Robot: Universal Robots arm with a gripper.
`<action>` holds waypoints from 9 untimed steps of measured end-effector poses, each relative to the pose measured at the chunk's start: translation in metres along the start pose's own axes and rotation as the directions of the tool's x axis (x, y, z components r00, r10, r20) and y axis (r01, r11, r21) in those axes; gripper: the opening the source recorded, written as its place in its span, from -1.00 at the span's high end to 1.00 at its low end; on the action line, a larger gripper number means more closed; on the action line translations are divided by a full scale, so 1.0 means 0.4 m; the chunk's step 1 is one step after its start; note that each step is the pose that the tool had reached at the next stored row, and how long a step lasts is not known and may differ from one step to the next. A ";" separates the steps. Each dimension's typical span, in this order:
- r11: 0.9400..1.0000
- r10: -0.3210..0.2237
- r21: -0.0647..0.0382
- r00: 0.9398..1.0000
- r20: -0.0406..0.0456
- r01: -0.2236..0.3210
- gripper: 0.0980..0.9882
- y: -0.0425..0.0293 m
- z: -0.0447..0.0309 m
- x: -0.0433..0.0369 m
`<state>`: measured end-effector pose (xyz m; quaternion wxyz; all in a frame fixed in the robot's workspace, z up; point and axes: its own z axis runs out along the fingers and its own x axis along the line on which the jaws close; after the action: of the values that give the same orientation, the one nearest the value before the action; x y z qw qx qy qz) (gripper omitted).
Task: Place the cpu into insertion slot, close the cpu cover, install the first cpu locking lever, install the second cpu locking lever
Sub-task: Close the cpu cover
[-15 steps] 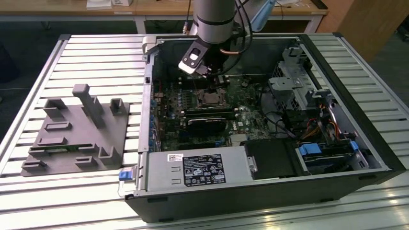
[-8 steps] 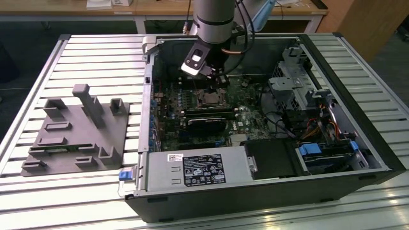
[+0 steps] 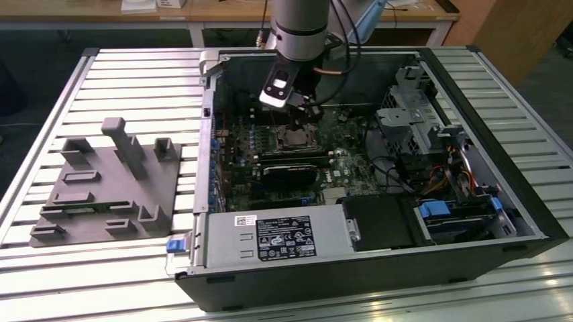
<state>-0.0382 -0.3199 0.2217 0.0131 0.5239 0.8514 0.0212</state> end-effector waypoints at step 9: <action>0.990 -0.138 0.000 0.990 -0.005 0.138 0.98 0.000 0.000 0.000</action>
<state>-0.0384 -0.3199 0.2216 0.0122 0.4635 0.8857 0.0212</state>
